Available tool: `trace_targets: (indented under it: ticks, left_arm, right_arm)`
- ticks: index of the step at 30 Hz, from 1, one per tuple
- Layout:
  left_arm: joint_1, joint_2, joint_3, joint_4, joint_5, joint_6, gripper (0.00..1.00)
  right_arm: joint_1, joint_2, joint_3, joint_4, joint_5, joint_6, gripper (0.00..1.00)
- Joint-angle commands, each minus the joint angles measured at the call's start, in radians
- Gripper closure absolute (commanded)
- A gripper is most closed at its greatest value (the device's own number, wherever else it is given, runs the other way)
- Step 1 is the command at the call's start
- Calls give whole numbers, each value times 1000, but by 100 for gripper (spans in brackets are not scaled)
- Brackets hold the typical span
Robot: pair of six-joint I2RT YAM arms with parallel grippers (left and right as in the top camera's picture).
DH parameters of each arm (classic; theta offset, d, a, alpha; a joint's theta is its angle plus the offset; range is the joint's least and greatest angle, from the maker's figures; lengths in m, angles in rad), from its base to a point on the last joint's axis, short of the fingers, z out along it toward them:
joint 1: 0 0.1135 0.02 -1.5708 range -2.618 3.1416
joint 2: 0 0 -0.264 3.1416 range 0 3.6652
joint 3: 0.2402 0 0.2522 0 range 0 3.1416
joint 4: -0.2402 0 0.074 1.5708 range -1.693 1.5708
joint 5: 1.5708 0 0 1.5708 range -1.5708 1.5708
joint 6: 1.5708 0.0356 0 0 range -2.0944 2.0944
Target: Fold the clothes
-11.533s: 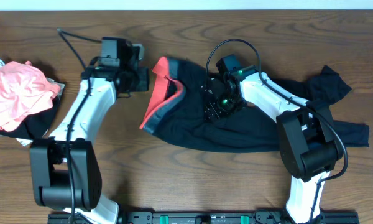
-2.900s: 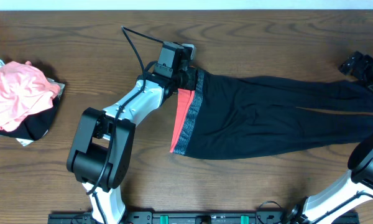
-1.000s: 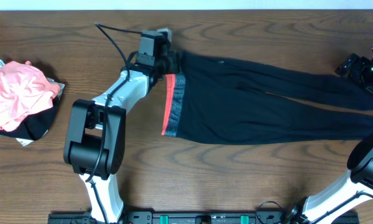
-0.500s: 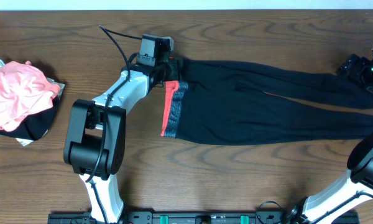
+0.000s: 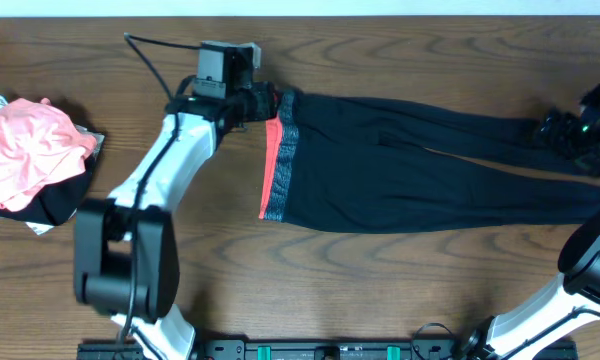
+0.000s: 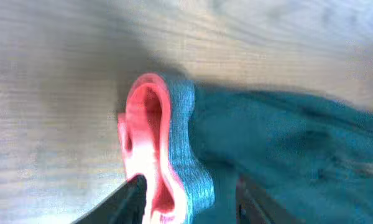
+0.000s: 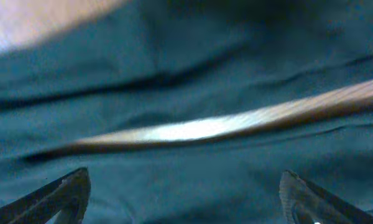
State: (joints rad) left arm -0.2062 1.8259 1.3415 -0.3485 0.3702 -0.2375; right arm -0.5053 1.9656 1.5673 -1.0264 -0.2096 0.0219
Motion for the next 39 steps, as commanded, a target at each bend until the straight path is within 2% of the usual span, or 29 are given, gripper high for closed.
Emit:
trace_targets:
  ticks: [1,5,9,13,22,28,32,36,39]
  left_arm:
    - [-32,-3,0,-156,51,8,63]
    - [-92,-3,0,-315,53,86,74]
    - [-170,-2,-2,-350,2,202,75]
    - [-230,0,-17,-346,-128,208,76]
    - [-250,75,-92,-322,-131,196,75]
    - [-250,152,-101,-373,19,158,74]
    - [-250,175,-101,-505,150,135,74]
    - [-249,175,-101,-664,156,144,74]
    - [-249,175,-101,-717,132,159,74]
  right_arm:
    - [45,4,-68,-5,-13,-39,9]
    - [100,4,-139,-14,-16,-54,10]
    - [154,4,-175,-11,-16,-54,11]
    - [206,4,-205,-14,-16,-53,15]
    - [273,4,-340,96,-15,-31,14]
    - [282,4,-430,148,-15,-15,14]
    - [282,4,-468,135,-15,8,13]
    - [282,4,-483,73,-16,35,13]
    - [282,4,-483,19,-16,37,11]
